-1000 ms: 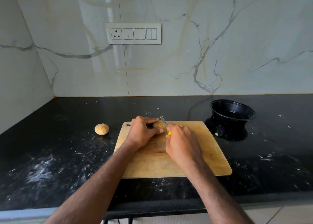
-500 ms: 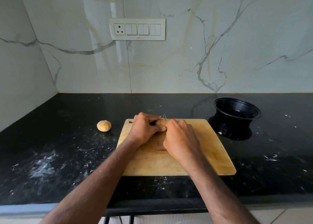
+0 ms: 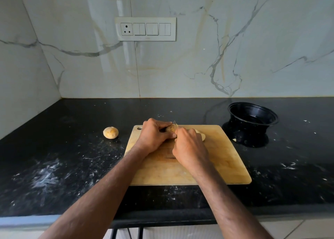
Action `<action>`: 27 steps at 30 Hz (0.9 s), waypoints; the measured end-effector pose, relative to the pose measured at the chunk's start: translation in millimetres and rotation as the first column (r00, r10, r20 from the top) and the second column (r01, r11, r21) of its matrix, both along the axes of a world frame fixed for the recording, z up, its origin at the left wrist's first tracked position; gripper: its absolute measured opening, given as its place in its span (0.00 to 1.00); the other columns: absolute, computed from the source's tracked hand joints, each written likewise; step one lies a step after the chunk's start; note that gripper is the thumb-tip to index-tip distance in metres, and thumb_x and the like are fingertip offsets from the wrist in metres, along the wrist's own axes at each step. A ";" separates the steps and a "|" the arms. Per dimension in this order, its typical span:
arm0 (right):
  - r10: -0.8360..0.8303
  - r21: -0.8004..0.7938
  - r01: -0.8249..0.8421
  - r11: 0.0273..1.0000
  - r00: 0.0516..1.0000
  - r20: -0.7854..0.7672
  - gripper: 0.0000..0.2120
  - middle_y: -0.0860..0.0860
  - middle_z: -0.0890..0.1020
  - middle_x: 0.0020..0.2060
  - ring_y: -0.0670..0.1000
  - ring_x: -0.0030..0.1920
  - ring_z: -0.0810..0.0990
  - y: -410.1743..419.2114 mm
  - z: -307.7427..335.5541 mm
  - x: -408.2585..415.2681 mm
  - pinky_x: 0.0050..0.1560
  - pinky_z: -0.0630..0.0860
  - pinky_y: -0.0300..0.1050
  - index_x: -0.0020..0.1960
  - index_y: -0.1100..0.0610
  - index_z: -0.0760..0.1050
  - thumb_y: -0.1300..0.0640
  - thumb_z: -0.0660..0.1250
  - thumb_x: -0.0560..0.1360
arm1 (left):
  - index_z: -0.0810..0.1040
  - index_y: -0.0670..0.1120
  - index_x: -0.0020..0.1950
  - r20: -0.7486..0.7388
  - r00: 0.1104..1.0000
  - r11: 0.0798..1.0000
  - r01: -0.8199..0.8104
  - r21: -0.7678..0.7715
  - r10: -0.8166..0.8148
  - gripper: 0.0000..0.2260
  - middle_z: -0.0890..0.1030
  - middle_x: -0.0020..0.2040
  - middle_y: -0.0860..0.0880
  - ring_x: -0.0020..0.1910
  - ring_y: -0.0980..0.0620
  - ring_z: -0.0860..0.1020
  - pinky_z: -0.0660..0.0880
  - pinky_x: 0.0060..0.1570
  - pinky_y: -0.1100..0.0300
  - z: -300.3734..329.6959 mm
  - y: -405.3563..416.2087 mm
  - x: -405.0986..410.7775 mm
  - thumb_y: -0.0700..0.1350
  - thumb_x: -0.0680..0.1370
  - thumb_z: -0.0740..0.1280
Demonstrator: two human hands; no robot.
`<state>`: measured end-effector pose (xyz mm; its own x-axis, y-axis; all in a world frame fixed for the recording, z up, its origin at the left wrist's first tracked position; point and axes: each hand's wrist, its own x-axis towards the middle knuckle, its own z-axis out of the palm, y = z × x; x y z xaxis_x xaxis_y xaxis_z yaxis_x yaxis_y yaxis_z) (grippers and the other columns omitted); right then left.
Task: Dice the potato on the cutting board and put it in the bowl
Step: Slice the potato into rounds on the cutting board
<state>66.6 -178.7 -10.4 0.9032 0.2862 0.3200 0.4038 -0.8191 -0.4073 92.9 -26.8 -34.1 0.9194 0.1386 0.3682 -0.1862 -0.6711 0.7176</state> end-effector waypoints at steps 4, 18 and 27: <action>-0.002 0.041 0.002 0.999 1.000 -0.005 0.12 0.53 0.80 0.52 0.49 0.45 0.70 -3.6 -8.0 0.9 0.42 0.70 0.43 0.62 0.53 0.76 0.60 0.67 0.80 | 0.84 0.45 0.61 0.013 1.000 1.000 -0.029 0.010 0.029 0.23 0.84 0.59 0.51 0.56 0.64 0.78 0.66 0.59 0.80 -2.5 -1.7 1.0 0.49 0.69 0.81; 0.062 -0.088 -0.064 0.994 0.998 -0.023 0.22 0.54 0.78 0.57 0.55 0.55 0.77 -13.8 -5.0 -6.9 0.47 0.74 0.47 0.74 0.50 0.70 0.60 0.64 0.81 | 0.84 0.44 0.62 0.005 0.998 0.998 -0.058 -0.023 0.058 0.22 0.84 0.60 0.50 0.57 0.64 0.77 0.65 0.53 0.84 -4.6 -0.1 4.5 0.48 0.70 0.81; 0.067 -0.094 -0.068 0.993 0.998 -0.019 0.15 0.54 0.79 0.54 0.53 0.51 0.78 -16.2 -8.7 -6.1 0.45 0.75 0.45 0.67 0.55 0.74 0.60 0.65 0.81 | 0.83 0.47 0.63 0.011 0.999 0.999 -0.038 -0.011 0.038 0.21 0.84 0.59 0.52 0.55 0.66 0.79 0.69 0.60 0.76 -5.9 1.3 4.7 0.44 0.71 0.80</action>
